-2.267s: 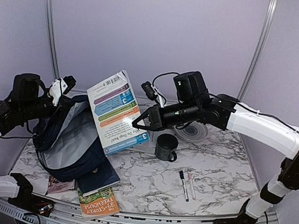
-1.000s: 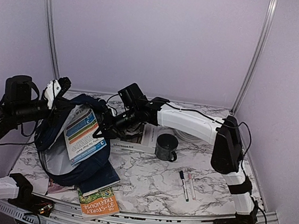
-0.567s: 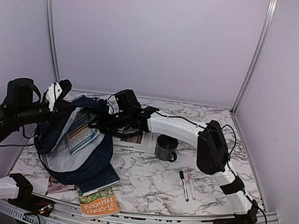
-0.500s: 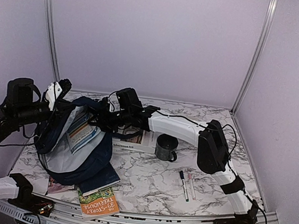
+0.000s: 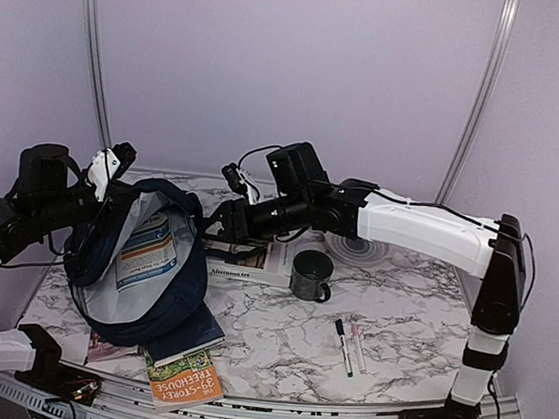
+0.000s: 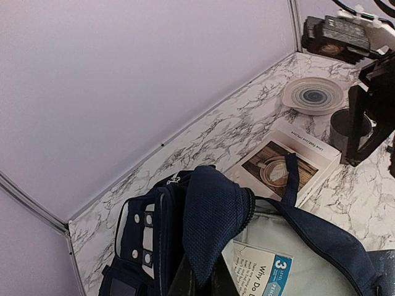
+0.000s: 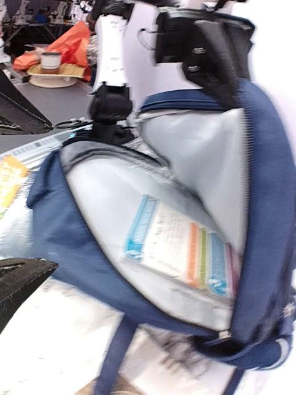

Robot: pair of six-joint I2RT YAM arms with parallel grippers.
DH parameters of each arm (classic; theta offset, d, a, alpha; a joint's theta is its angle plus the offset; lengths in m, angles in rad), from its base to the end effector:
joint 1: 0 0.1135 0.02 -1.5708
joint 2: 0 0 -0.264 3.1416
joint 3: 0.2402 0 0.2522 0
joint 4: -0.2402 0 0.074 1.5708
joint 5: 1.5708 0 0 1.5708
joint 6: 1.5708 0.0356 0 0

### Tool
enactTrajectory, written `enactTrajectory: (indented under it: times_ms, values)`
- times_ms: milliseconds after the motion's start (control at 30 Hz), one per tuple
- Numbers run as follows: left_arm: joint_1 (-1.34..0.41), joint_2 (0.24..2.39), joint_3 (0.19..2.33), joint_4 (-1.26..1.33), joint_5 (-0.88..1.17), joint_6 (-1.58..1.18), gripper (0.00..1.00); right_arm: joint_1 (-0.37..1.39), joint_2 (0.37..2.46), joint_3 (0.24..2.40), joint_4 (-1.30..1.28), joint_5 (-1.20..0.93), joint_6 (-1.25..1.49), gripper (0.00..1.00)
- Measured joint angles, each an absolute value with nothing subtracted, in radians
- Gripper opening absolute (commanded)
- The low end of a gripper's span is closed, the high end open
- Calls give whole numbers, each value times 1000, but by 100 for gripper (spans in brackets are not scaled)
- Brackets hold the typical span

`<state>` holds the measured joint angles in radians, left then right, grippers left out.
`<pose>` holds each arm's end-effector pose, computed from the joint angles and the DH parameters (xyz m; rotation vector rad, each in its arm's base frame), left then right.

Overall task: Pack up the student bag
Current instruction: Pick up the book.

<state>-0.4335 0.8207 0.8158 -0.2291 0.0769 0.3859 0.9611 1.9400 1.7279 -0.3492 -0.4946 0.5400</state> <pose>0.1729 -0.0830 0.3401 0.7691 1.6333 -0.1033 0.2476 0.3840 0.3107 -0.8208 2.2547 1.3343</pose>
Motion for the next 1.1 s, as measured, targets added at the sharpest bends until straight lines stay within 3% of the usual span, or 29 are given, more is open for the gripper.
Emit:
enactTrajectory:
  times_ms: [167, 267, 400, 967, 1033, 1100]
  values:
    - [-433, 820, 816, -229, 77, 384, 0, 986, 1883, 1531, -367, -483, 560, 75]
    - [-433, 820, 816, -229, 77, 383, 0, 997, 1920, 1431, -354, -503, 611, 76]
    - [-432, 820, 816, -229, 78, 381, 0, 1004, 1979, 1327, -261, -559, 709, 68]
    - [-432, 824, 816, -229, 96, 382, 0, 1018, 2130, 1327, -7, -749, 881, 54]
    - [-432, 826, 816, -229, 97, 382, 0, 1018, 2137, 1322, 31, -774, 910, 49]
    - [-432, 826, 816, -229, 99, 382, 0, 1018, 2140, 1311, 74, -795, 940, 37]
